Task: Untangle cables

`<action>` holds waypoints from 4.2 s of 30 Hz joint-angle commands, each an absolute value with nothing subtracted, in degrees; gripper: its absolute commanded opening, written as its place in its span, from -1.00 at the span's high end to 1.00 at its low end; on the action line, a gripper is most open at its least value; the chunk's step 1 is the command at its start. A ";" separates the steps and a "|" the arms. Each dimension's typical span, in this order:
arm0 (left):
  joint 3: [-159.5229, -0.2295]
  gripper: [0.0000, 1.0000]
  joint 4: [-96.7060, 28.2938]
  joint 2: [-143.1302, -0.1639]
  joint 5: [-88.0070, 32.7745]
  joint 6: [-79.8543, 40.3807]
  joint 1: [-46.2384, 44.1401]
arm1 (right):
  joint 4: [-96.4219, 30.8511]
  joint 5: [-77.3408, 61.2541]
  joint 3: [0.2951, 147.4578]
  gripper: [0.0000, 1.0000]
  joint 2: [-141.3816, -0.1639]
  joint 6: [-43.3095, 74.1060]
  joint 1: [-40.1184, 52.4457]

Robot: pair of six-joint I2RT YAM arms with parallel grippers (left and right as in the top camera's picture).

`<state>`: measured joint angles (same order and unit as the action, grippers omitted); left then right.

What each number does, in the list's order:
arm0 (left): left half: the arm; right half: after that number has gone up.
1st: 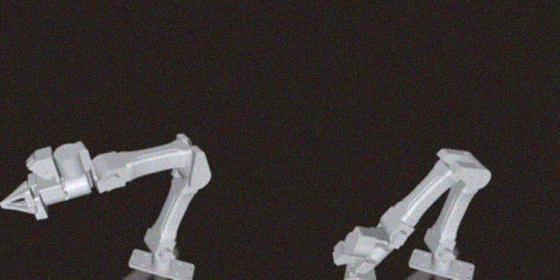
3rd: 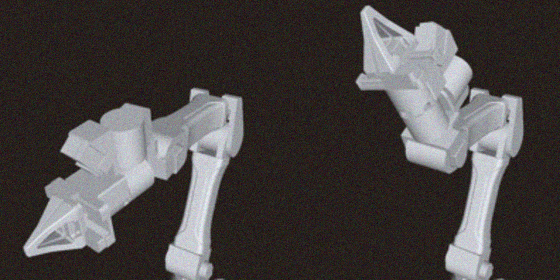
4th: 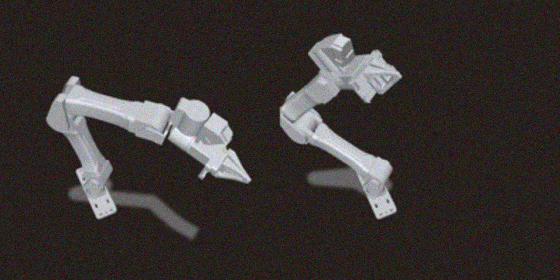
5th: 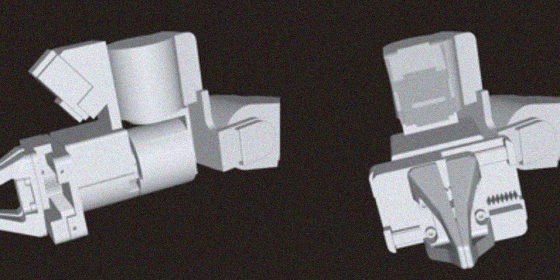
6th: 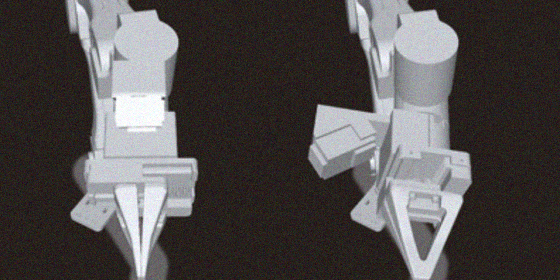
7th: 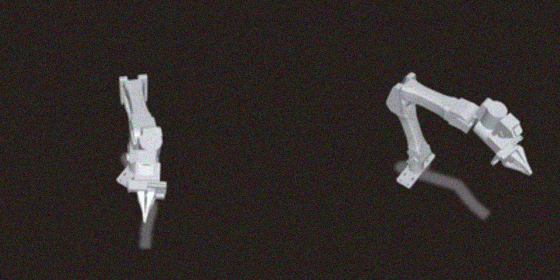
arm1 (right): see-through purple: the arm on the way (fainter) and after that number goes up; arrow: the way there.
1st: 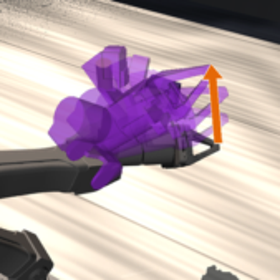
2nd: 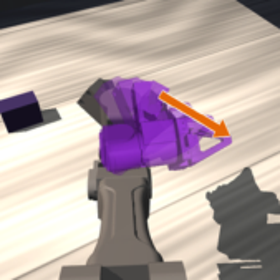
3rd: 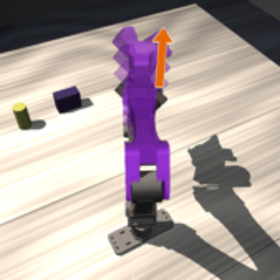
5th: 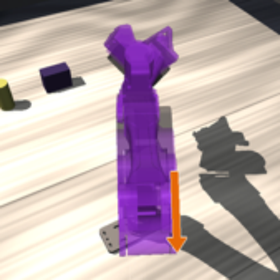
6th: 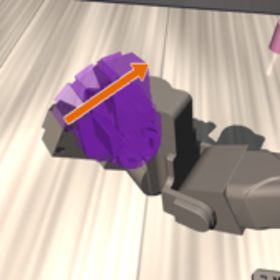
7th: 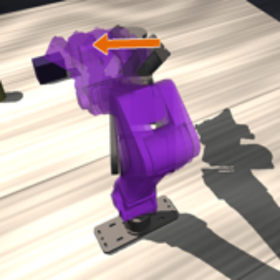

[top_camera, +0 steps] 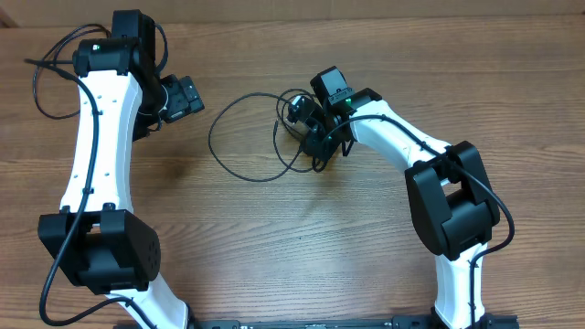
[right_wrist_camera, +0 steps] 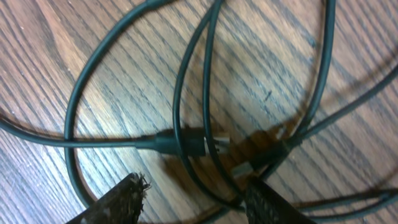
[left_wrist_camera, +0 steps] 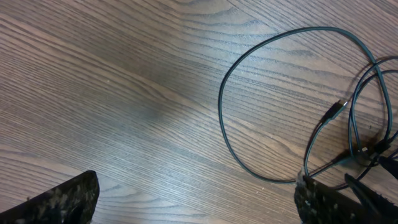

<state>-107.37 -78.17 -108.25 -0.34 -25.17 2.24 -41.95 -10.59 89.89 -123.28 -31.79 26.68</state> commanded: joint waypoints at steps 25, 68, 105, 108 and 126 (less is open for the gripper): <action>-107.13 -1.00 -78.00 -108.77 -0.40 -25.82 2.22 | -37.85 -13.82 90.17 0.93 -121.49 -13.85 26.59; -106.96 -0.75 -71.02 -123.37 -17.37 -29.69 -11.14 | -57.52 -8.54 101.91 -1.00 -96.90 9.17 10.63; -179.15 0.92 -90.96 -128.44 -23.57 -17.93 -11.77 | -64.86 -6.20 101.91 -1.00 -97.10 9.17 -2.37; -179.92 0.92 -86.54 -125.64 -25.65 -18.00 -12.08 | -64.86 -6.20 101.91 -1.00 -97.10 9.17 -2.37; -180.00 0.92 -54.96 -115.11 -31.11 -31.31 -11.57 | -64.86 -6.20 101.91 -1.00 -97.10 9.17 -2.37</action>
<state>-179.19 -60.47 -119.70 -29.98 -26.28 -12.01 -65.17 -6.59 101.62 -96.95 8.99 -2.26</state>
